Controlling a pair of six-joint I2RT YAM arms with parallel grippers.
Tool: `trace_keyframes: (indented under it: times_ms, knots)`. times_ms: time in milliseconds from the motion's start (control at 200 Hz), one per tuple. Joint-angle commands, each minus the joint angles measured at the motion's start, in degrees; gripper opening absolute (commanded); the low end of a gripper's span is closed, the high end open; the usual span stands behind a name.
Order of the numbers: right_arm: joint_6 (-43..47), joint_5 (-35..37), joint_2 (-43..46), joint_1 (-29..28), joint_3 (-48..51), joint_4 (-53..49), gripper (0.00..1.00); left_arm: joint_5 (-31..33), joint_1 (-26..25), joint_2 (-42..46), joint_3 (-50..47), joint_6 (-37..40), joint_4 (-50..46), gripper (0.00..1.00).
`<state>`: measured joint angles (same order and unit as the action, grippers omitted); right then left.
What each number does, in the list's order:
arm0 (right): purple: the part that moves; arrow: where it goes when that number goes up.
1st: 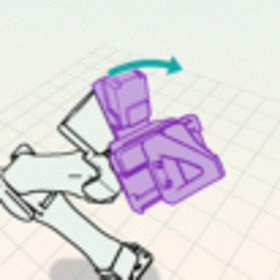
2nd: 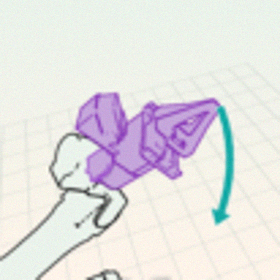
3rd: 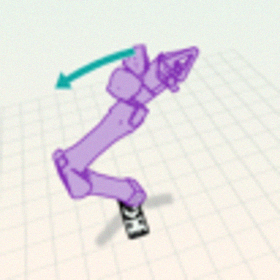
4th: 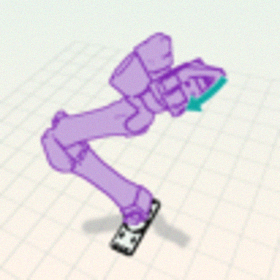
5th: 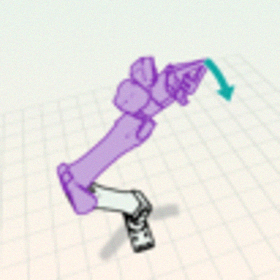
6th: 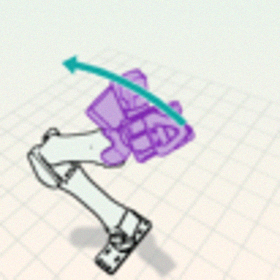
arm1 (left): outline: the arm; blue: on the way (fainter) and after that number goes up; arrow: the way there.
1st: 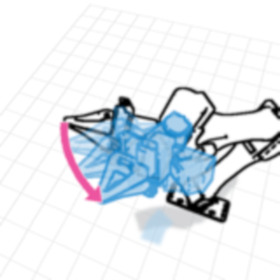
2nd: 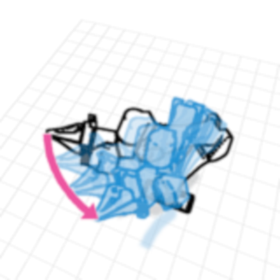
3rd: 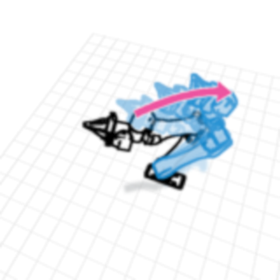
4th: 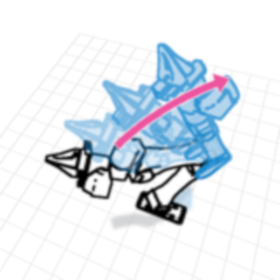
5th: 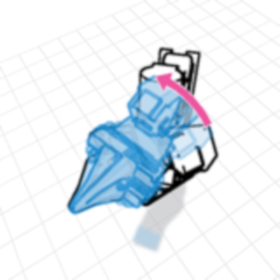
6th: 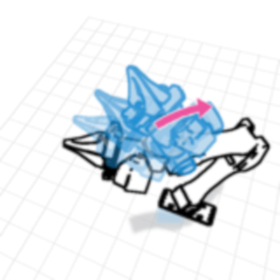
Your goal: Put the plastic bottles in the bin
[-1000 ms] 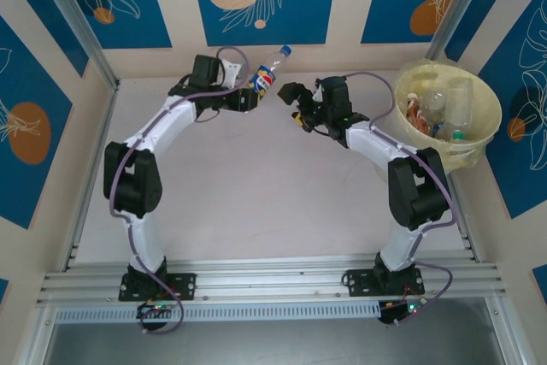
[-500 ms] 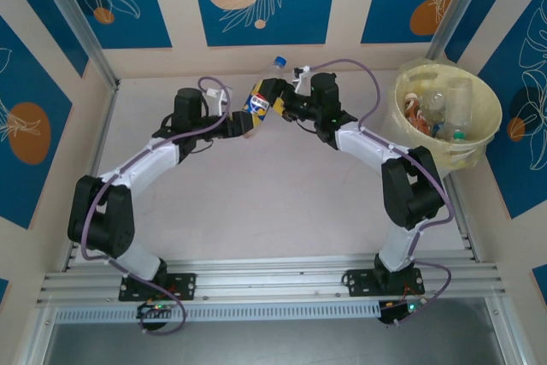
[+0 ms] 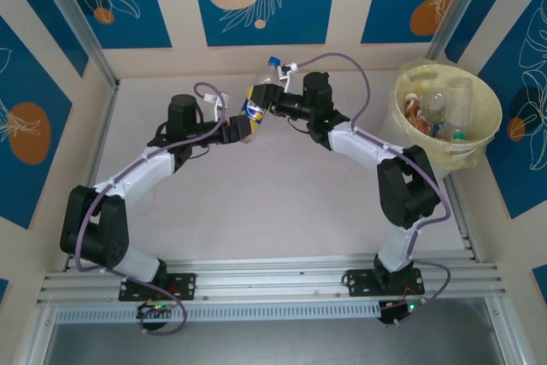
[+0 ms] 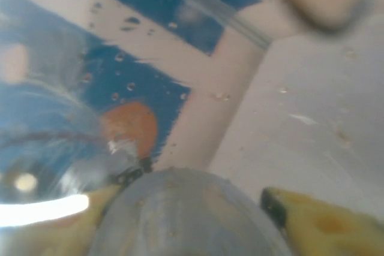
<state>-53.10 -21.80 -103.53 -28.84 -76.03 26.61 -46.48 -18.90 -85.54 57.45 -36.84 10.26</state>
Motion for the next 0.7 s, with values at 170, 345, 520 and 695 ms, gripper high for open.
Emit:
trace_keyframes:
  times_ms: [170, 345, 520, 695]
  knots:
    - [14.63, 5.84, 11.62, -0.65, 1.45, -12.21, 0.52, -3.62, -0.1, 6.5, -3.4, 1.05, 4.71, 1.0]
    - [23.31, 12.97, 19.41, -0.31, 2.16, -23.08, 0.51, 0.79, -0.05, 11.69, -7.4, 3.07, 8.0, 1.0]
    - [32.67, 22.67, 27.15, 0.51, 1.07, -33.96, 0.51, 14.5, -0.04, 16.75, -10.09, 4.51, 5.04, 1.0]
    - [38.79, 32.54, 34.56, 2.6, -2.9, -46.21, 0.52, 32.73, -0.08, 23.24, -17.47, 5.23, 3.97, 1.0]
